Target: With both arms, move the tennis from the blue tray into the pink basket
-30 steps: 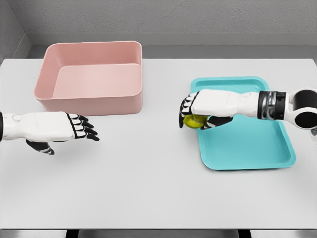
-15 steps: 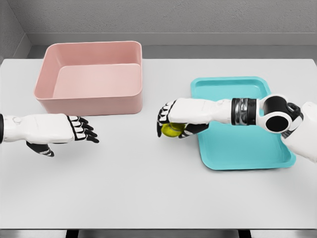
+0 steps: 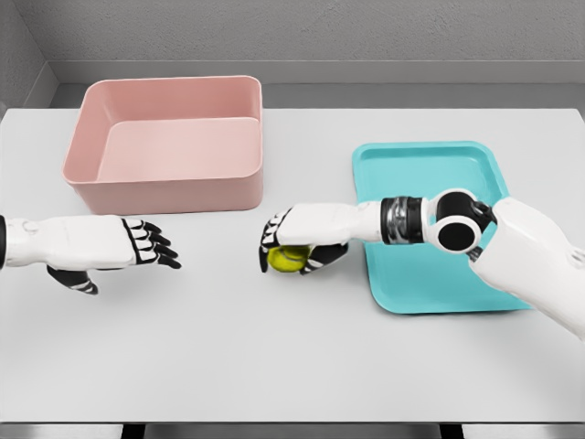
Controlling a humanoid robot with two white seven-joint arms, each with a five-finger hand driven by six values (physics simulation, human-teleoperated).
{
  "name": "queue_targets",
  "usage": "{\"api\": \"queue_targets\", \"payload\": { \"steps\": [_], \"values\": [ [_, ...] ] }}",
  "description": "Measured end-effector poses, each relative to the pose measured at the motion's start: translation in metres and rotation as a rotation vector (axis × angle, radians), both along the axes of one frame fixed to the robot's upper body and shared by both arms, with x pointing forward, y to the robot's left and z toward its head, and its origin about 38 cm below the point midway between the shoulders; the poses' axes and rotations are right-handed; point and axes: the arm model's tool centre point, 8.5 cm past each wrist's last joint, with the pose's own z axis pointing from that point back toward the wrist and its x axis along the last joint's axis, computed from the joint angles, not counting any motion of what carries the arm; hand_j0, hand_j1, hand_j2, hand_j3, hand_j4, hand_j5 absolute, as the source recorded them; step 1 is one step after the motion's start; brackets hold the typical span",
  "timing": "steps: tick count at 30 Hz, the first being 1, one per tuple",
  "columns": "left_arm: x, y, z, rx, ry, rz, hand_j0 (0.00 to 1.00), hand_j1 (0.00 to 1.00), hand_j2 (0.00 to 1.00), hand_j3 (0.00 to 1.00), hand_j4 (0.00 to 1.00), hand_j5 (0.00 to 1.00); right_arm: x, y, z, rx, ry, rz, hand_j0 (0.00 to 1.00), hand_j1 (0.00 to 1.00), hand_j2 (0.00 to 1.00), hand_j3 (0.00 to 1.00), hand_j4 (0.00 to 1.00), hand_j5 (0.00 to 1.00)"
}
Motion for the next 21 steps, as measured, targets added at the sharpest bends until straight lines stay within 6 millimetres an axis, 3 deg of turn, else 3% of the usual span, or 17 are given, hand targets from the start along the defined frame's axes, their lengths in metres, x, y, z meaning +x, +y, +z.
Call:
{"api": "queue_targets", "payload": {
  "steps": [7, 14, 16, 17, 19, 21],
  "values": [
    [0.000, 0.002, 0.002, 0.002, -0.006, 0.005, 1.00, 1.00, 1.00, 1.00, 1.00, 1.00, 0.002, 0.010, -0.015, -0.026, 0.024, 0.004, 0.54, 0.54, 0.54, 0.54, 0.54, 0.54],
    [0.001, 0.001, 0.005, -0.014, -0.013, 0.006, 1.00, 1.00, 1.00, 1.00, 1.00, 1.00, 0.006, 0.014, -0.015, -0.030, 0.021, 0.003, 0.55, 0.55, 0.55, 0.55, 0.55, 0.55],
    [0.001, 0.000, 0.005, -0.033, -0.016, 0.009, 1.00, 1.00, 1.00, 1.00, 1.00, 1.00, 0.006, 0.016, -0.016, -0.033, 0.021, 0.005, 0.64, 0.64, 0.64, 0.64, 0.64, 0.64],
    [0.000, 0.000, 0.004, -0.045, -0.009, 0.010, 1.00, 1.00, 1.00, 1.00, 1.00, 1.00, 0.006, 0.017, -0.016, -0.034, 0.019, 0.005, 0.77, 0.77, 0.77, 0.77, 0.77, 0.77],
    [-0.002, -0.001, 0.001, -0.089, 0.008, 0.016, 1.00, 1.00, 1.00, 1.00, 1.00, 1.00, 0.007, 0.018, -0.016, -0.039, 0.019, -0.004, 0.93, 0.93, 0.93, 0.93, 0.93, 0.93],
    [-0.001, -0.005, 0.005, -0.169, -0.007, 0.024, 1.00, 1.00, 1.00, 1.00, 1.00, 1.00, 0.007, 0.020, -0.015, -0.041, 0.018, -0.008, 1.00, 1.00, 1.00, 1.00, 1.00, 1.00]
  ]
}}
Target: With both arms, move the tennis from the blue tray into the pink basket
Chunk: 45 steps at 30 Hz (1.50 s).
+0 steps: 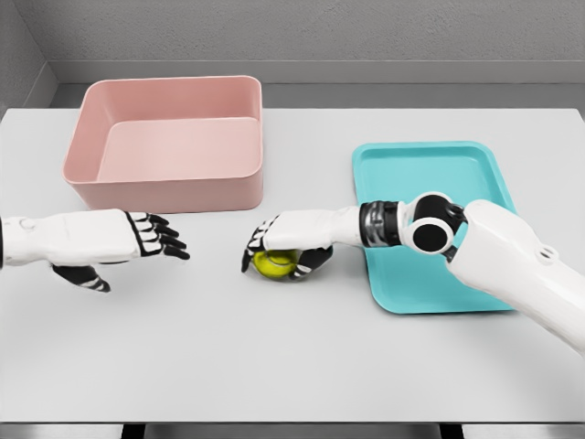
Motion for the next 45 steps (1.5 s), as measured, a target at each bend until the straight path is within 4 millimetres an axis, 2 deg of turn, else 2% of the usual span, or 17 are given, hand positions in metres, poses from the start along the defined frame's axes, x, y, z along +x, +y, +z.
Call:
{"api": "queue_targets", "payload": {
  "steps": [4, 7, 10, 13, 16, 19, 23, 24, 25, 28, 32, 34, 39, 45],
  "values": [
    [0.001, -0.002, 0.001, -0.033, -0.014, 0.003, 1.00, 1.00, 1.00, 1.00, 1.00, 1.00, 0.000, 0.002, 0.002, -0.001, -0.004, 0.003, 1.00, 1.00, 1.00, 1.00, 1.00, 1.00],
    [-0.001, 0.000, -0.006, 0.037, -0.006, -0.006, 1.00, 1.00, 1.00, 1.00, 1.00, 1.00, 0.002, -0.001, 0.014, 0.001, -0.034, 0.013, 1.00, 1.00, 1.00, 1.00, 1.00, 1.00],
    [0.000, 0.003, -0.009, 0.125, -0.011, -0.019, 1.00, 1.00, 1.00, 1.00, 1.00, 1.00, 0.006, -0.015, 0.036, 0.001, -0.091, 0.019, 1.00, 1.00, 1.00, 1.00, 1.00, 1.00],
    [0.003, -0.002, -0.009, 0.146, -0.021, -0.031, 1.00, 1.00, 1.00, 1.00, 1.00, 1.00, 0.007, -0.049, 0.049, -0.004, -0.137, 0.021, 1.00, 1.00, 1.00, 1.00, 1.00, 1.00],
    [0.004, -0.016, -0.015, 0.114, -0.006, -0.057, 1.00, 1.00, 1.00, 1.00, 1.00, 1.00, 0.012, -0.094, 0.064, -0.033, -0.182, -0.019, 1.00, 1.00, 1.00, 1.00, 1.00, 1.00],
    [0.005, -0.032, -0.016, 0.067, 0.012, -0.086, 1.00, 1.00, 1.00, 1.00, 1.00, 1.00, 0.015, -0.128, 0.076, -0.062, -0.213, -0.070, 1.00, 1.00, 1.00, 1.00, 1.00, 1.00],
    [0.025, -0.068, 0.010, 0.007, -0.067, -0.151, 1.00, 1.00, 1.00, 1.00, 1.00, 1.00, 0.016, -0.176, 0.088, -0.098, -0.241, -0.159, 1.00, 1.00, 1.00, 1.00, 1.00, 1.00],
    [0.027, -0.076, 0.006, -0.007, -0.057, -0.163, 1.00, 1.00, 1.00, 1.00, 1.00, 1.00, 0.017, -0.184, 0.094, -0.087, -0.258, -0.184, 1.00, 1.00, 1.00, 1.00, 1.00, 1.00],
    [0.029, -0.084, 0.000, -0.022, -0.045, -0.174, 1.00, 1.00, 1.00, 1.00, 1.00, 1.00, 0.015, -0.192, 0.091, -0.077, -0.256, -0.207, 1.00, 1.00, 1.00, 1.00, 1.00, 1.00],
    [0.037, -0.110, 0.007, -0.058, -0.064, -0.216, 1.00, 1.00, 1.00, 1.00, 1.00, 1.00, 0.018, -0.215, 0.099, -0.073, -0.278, -0.267, 1.00, 1.00, 1.00, 1.00, 1.00, 1.00],
    [0.043, -0.144, 0.006, -0.091, -0.059, -0.276, 1.00, 1.00, 1.00, 1.00, 1.00, 1.00, 0.020, -0.230, 0.107, -0.076, -0.298, -0.305, 1.00, 1.00, 1.00, 1.00, 1.00, 1.00],
    [0.047, -0.153, -0.005, -0.083, -0.033, -0.278, 1.00, 1.00, 1.00, 1.00, 1.00, 1.00, 0.020, -0.234, 0.109, -0.079, -0.301, -0.314, 1.00, 1.00, 1.00, 1.00, 1.00, 1.00],
    [0.052, -0.158, -0.022, -0.036, -0.019, -0.274, 1.00, 1.00, 1.00, 1.00, 1.00, 1.00, 0.020, -0.236, 0.110, -0.082, -0.303, -0.320, 1.00, 1.00, 1.00, 1.00, 1.00, 1.00],
    [0.067, -0.163, -0.031, -0.019, -0.008, -0.245, 1.00, 1.00, 1.00, 1.00, 1.00, 1.00, 0.020, -0.236, 0.109, -0.082, -0.301, -0.321, 1.00, 1.00, 1.00, 1.00, 1.00, 1.00]
  ]
}}
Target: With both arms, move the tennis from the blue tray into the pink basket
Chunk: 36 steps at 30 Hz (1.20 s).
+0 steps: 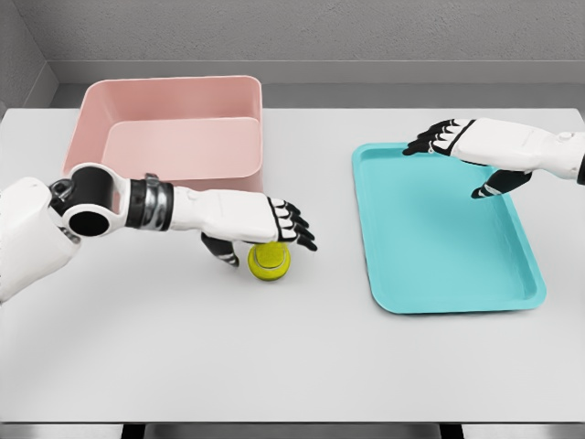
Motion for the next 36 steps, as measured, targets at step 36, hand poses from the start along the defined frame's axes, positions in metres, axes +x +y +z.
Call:
{"api": "queue_targets", "payload": {
  "steps": [36],
  "values": [
    [0.003, -0.001, -0.027, 0.018, 0.049, 0.033, 1.00, 1.00, 1.00, 1.00, 1.00, 1.00, -0.001, 0.004, -0.006, 0.003, 0.015, 0.008, 1.00, 1.00, 1.00, 1.00, 1.00, 1.00]
  ]
}}
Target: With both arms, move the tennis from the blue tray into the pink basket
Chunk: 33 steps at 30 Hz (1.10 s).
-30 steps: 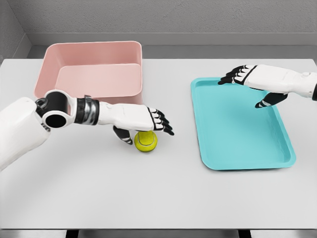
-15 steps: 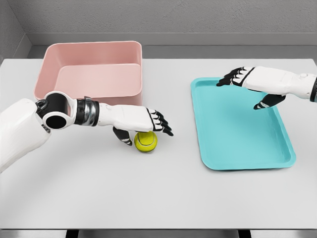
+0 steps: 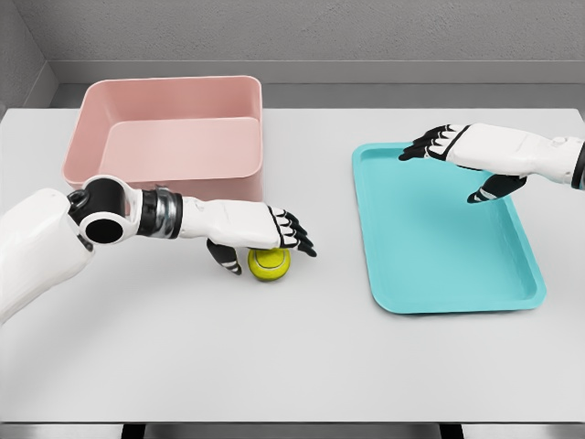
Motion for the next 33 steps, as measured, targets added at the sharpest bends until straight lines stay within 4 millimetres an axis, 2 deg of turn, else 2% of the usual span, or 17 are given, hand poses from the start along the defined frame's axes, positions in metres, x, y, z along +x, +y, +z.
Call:
{"api": "queue_targets", "payload": {
  "steps": [22, 24, 27, 28, 29, 31, 33],
  "values": [
    [0.003, 0.003, -0.008, 0.016, 0.007, 0.017, 1.00, 1.00, 1.00, 1.00, 1.00, 1.00, 0.000, -0.001, 0.000, 0.004, -0.003, -0.003, 1.00, 1.00, 1.00, 1.00, 1.00, 1.00],
    [0.002, 0.002, -0.009, 0.019, 0.009, 0.013, 0.94, 0.94, 0.94, 0.94, 0.94, 0.94, 0.000, -0.001, 0.000, 0.004, -0.003, -0.004, 1.00, 1.00, 1.00, 1.00, 1.00, 1.00],
    [0.001, 0.001, -0.011, 0.023, 0.013, 0.007, 0.77, 0.77, 0.77, 0.77, 0.77, 0.77, 0.000, -0.001, 0.000, 0.003, -0.003, -0.004, 1.00, 1.00, 1.00, 1.00, 1.00, 1.00],
    [0.000, 0.001, -0.011, 0.024, 0.014, 0.007, 0.75, 0.75, 0.75, 0.75, 0.75, 0.75, 0.000, -0.002, 0.000, 0.003, -0.003, -0.004, 1.00, 1.00, 1.00, 1.00, 1.00, 1.00],
    [0.000, 0.001, -0.012, 0.024, 0.014, 0.006, 0.67, 0.67, 0.67, 0.67, 0.67, 0.67, 0.000, -0.002, 0.000, 0.004, -0.004, -0.004, 1.00, 1.00, 1.00, 1.00, 1.00, 1.00],
    [0.000, 0.001, -0.012, 0.025, 0.016, 0.006, 0.61, 0.61, 0.61, 0.61, 0.61, 0.61, 0.000, -0.002, 0.000, 0.004, -0.004, -0.005, 1.00, 1.00, 1.00, 1.00, 1.00, 1.00],
    [0.000, 0.002, -0.012, 0.025, 0.017, 0.007, 0.51, 0.51, 0.51, 0.51, 0.51, 0.51, 0.000, -0.002, 0.001, 0.004, -0.004, -0.005, 1.00, 1.00, 1.00, 1.00, 1.00, 1.00]
  ]
}}
